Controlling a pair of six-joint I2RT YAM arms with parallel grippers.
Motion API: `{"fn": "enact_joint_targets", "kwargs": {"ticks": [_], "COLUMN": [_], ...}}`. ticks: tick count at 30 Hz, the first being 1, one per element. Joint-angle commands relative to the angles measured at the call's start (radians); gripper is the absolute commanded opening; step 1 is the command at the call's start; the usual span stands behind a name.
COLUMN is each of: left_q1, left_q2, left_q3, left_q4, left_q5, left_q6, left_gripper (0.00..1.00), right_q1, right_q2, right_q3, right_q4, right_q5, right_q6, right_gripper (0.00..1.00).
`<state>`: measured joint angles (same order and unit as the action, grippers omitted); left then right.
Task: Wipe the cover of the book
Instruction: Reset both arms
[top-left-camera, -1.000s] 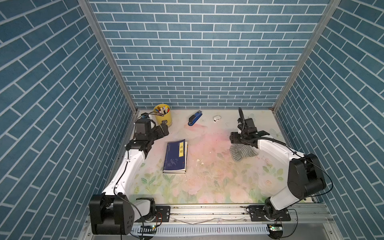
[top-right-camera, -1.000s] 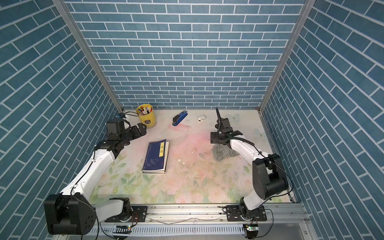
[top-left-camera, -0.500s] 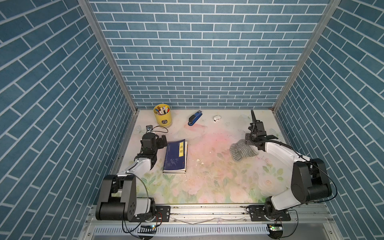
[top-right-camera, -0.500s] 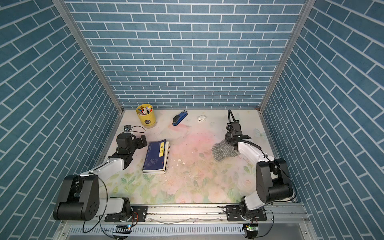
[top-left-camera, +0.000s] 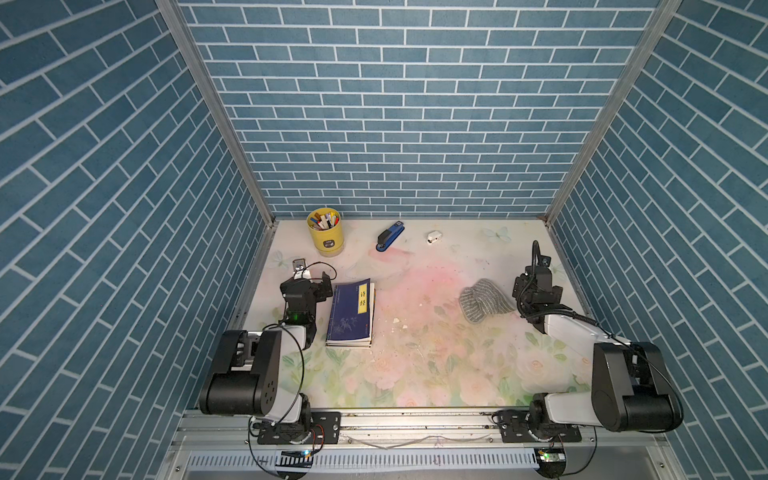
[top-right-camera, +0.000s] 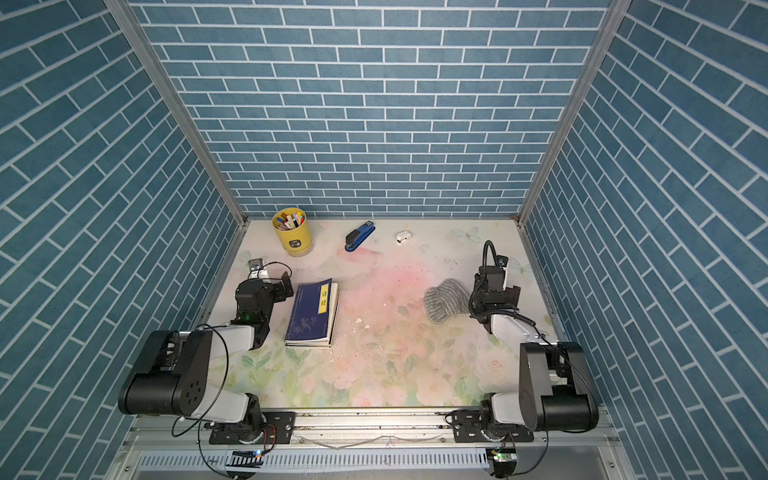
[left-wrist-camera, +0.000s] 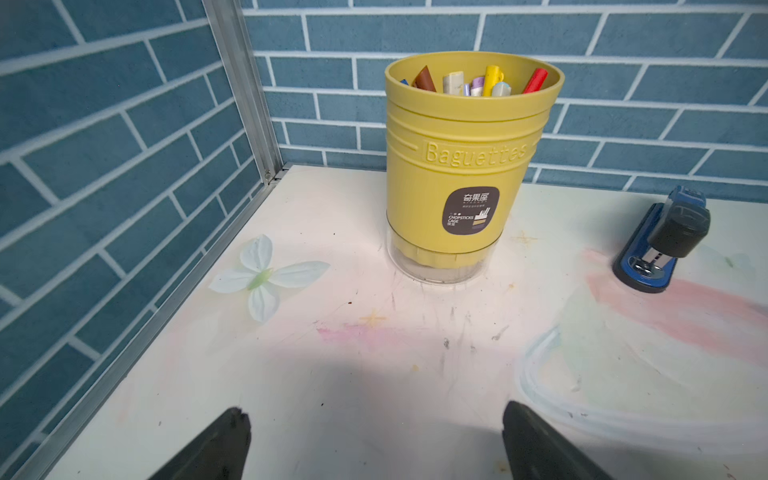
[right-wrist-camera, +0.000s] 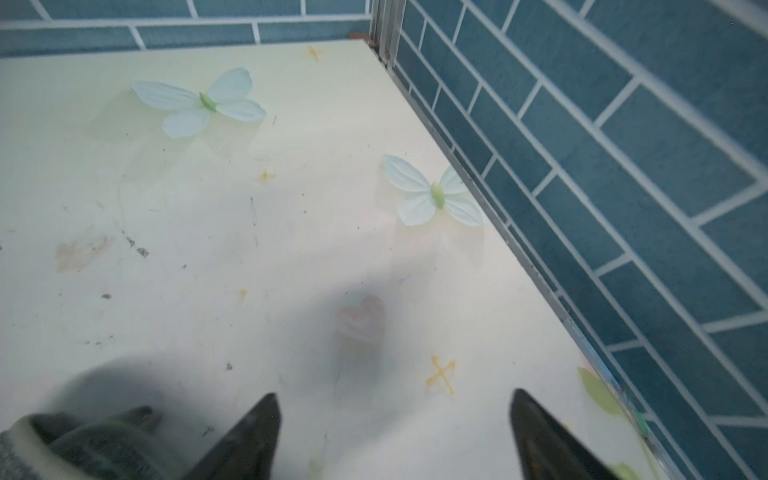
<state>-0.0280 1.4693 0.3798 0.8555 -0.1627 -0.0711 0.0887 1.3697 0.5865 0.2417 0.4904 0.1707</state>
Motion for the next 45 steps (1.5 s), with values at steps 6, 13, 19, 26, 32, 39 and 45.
{"fn": "enact_joint_targets", "kwargs": {"ticks": [6, 13, 19, 26, 32, 39, 45], "left_q1": [0.005, 0.004, -0.048, -0.049, -0.033, -0.033, -0.033], "left_q2": [0.029, 0.03, 0.043, 0.031, 0.055, 0.048, 0.045], "left_q3": [-0.021, -0.016, -0.006, -0.037, -0.179, -0.173, -0.171], "left_q4": [0.15, 0.145, 0.139, 0.183, 0.464, 0.435, 0.426], "left_q5": [-0.021, -0.024, -0.085, -0.085, -0.08, -0.082, -0.081], "left_q6": [0.004, 0.005, 0.05, 0.05, 0.037, 0.03, 0.03], "left_gripper": [0.99, 1.0, 1.0, 1.0, 1.0, 1.0, 1.0], "right_q1": [-0.038, -0.048, -0.066, -0.089, -0.092, -0.093, -0.096], "right_q2": [0.078, 0.126, 0.122, 0.129, 0.137, 0.162, 0.16], "right_q3": [-0.102, -0.116, -0.136, -0.174, -0.183, -0.203, -0.2], "right_q4": [0.376, 0.442, 0.474, 0.542, 0.564, 0.62, 0.613], "right_q5": [-0.088, -0.164, -0.216, -0.288, -0.294, -0.303, -0.306], "right_q6": [-0.105, -0.115, -0.111, -0.103, -0.105, -0.106, -0.104], "right_gripper": [0.99, 0.99, 0.99, 0.99, 0.99, 0.99, 0.99]}}
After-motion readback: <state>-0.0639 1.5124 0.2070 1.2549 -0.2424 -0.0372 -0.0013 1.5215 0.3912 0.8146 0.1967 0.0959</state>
